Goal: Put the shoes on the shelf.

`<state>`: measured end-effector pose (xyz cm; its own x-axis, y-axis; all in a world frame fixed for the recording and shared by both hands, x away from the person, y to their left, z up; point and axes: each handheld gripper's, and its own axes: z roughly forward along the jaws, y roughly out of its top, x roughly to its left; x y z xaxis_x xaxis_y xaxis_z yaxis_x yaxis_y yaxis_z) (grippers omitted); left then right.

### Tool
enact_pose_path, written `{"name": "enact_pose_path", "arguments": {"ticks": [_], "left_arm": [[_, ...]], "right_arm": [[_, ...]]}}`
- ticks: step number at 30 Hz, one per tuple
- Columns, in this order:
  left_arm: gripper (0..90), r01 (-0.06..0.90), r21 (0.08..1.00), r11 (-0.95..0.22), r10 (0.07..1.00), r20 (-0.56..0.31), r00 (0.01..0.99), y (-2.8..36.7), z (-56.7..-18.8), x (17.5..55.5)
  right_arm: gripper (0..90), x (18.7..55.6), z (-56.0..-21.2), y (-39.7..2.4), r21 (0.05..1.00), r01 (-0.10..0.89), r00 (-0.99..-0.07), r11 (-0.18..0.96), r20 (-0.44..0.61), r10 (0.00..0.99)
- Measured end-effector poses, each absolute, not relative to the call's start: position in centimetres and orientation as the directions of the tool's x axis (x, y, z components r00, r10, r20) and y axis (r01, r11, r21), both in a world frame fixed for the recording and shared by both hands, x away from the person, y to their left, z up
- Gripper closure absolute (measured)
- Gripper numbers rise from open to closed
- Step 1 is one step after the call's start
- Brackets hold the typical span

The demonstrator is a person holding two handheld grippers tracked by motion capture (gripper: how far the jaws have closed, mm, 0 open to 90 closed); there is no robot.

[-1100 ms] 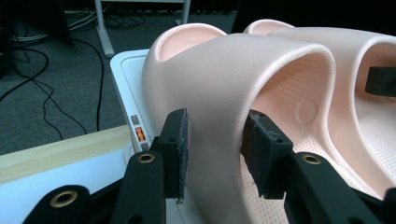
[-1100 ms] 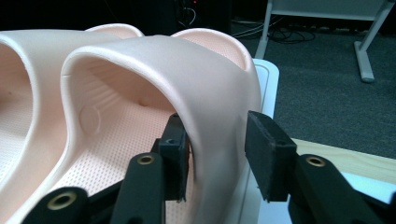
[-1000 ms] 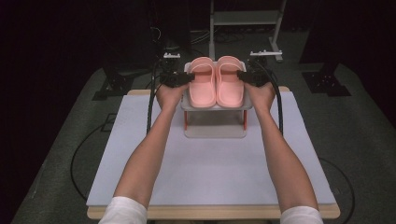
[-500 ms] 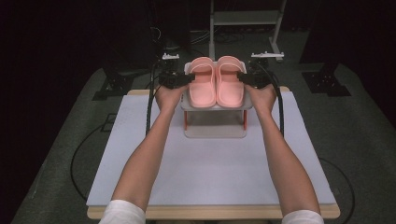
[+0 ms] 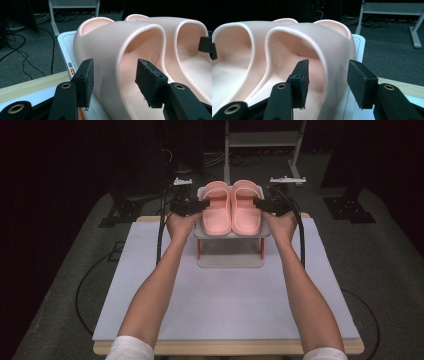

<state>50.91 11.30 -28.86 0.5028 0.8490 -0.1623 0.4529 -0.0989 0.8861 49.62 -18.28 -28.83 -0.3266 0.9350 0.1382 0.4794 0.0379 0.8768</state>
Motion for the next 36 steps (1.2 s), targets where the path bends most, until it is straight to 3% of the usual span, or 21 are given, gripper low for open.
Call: {"name": "enact_pose_path", "arguments": {"ticks": [36], "left_arm": [[35.5,0.412,0.903,-0.119,0.841,-0.129,0.525,11.4,-28.5,48.4]], "right_arm": [[43.7,46.0,-29.2,-19.8,0.884,0.465,-0.361,0.049,0.139,0.922]]}}
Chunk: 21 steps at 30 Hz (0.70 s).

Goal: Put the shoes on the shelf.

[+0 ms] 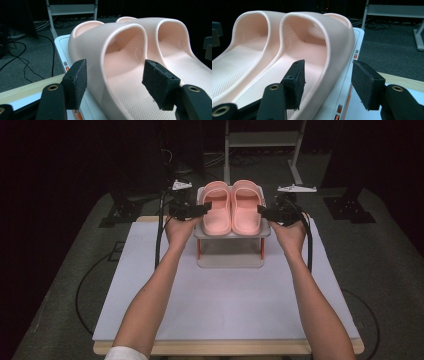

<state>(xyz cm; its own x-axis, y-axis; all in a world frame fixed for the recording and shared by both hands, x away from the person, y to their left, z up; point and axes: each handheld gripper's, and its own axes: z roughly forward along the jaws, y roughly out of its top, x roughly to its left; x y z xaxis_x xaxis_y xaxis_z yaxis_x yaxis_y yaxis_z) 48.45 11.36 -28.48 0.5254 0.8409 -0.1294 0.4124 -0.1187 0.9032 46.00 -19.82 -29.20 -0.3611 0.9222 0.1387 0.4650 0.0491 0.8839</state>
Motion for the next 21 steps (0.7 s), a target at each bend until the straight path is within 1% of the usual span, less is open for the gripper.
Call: {"name": "enact_pose_path", "arguments": {"ticks": [10,15,21], "left_arm": [[33.2,0.394,0.908,-0.142,0.836,-0.104,0.539,11.5,-28.7,47.7],[32.3,0.397,0.908,-0.132,0.830,-0.117,0.545,11.7,-28.9,47.4],[31.1,0.390,0.910,-0.139,0.826,-0.111,0.553,11.7,-29.1,47.1]], "right_arm": [[41.5,45.0,-29.9,-20.1,0.885,0.463,-0.377,0.040,0.156,0.913],[41.0,44.6,-30.1,-20.5,0.887,0.460,-0.380,0.035,0.161,0.911],[40.1,44.0,-30.3,-20.9,0.890,0.456,-0.379,0.031,0.162,0.911]]}}
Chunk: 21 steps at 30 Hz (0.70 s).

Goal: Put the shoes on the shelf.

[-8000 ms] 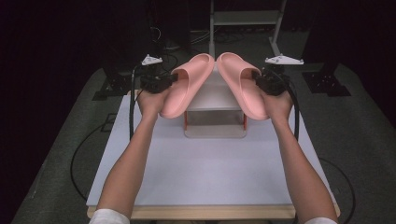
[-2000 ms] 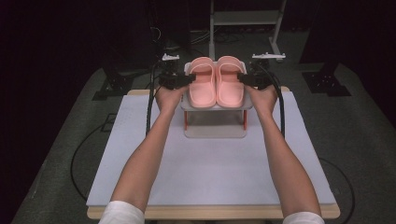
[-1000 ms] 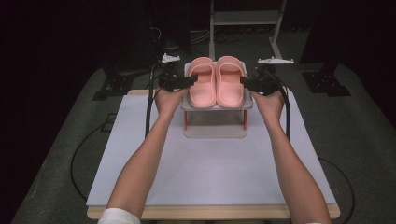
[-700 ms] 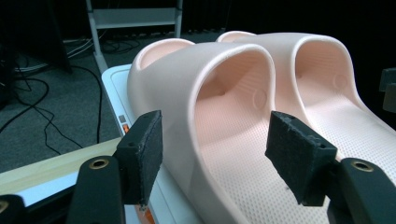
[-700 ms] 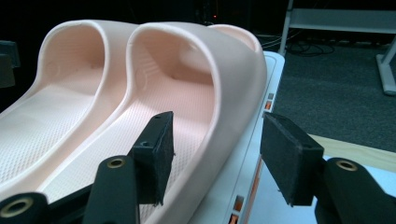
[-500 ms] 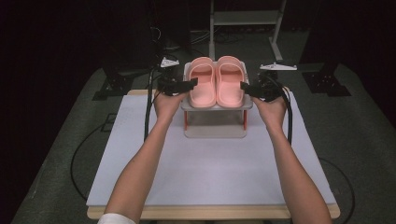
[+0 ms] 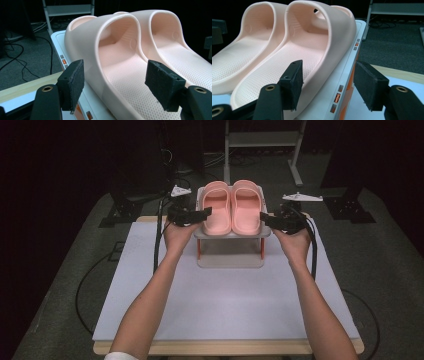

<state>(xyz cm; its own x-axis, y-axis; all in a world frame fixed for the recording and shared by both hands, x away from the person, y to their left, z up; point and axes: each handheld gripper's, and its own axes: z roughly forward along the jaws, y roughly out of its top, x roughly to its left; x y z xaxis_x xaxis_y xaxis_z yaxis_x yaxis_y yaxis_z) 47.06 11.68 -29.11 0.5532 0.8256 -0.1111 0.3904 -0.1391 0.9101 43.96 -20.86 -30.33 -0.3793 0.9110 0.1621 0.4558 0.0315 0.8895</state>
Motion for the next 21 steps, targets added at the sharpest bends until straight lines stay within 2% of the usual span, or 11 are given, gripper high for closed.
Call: {"name": "enact_pose_path", "arguments": {"ticks": [21], "left_arm": [[25.7,0.379,0.913,-0.153,0.814,-0.101,0.572,12.2,-29.3,45.7]], "right_arm": [[34.4,42.0,-30.8,-22.4,0.893,0.449,-0.378,0.017,0.173,0.910]]}}
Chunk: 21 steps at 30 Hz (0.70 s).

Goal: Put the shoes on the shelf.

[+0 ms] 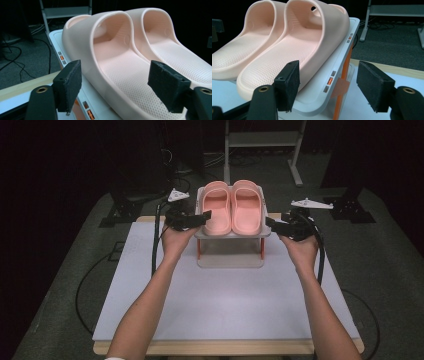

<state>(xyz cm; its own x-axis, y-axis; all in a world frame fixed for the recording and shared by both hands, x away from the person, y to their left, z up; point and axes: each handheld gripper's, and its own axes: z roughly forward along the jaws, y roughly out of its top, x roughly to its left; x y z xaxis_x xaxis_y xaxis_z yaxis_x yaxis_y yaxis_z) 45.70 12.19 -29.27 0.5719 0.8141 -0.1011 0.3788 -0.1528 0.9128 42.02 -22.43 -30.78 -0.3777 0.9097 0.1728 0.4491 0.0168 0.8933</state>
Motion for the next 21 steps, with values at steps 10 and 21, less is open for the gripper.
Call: {"name": "enact_pose_path", "arguments": {"ticks": [10,21], "left_arm": [[23.0,0.365,0.919,-0.146,0.816,-0.096,0.570,12.7,-29.4,44.7],[20.1,0.349,0.927,-0.137,0.822,-0.091,0.563,13.4,-30.0,43.4]], "right_arm": [[31.9,41.1,-31.6,-23.4,0.890,0.456,-0.369,0.009,0.179,0.912],[30.2,40.1,-32.4,-24.3,0.889,0.458,-0.373,0.019,0.172,0.912]]}}
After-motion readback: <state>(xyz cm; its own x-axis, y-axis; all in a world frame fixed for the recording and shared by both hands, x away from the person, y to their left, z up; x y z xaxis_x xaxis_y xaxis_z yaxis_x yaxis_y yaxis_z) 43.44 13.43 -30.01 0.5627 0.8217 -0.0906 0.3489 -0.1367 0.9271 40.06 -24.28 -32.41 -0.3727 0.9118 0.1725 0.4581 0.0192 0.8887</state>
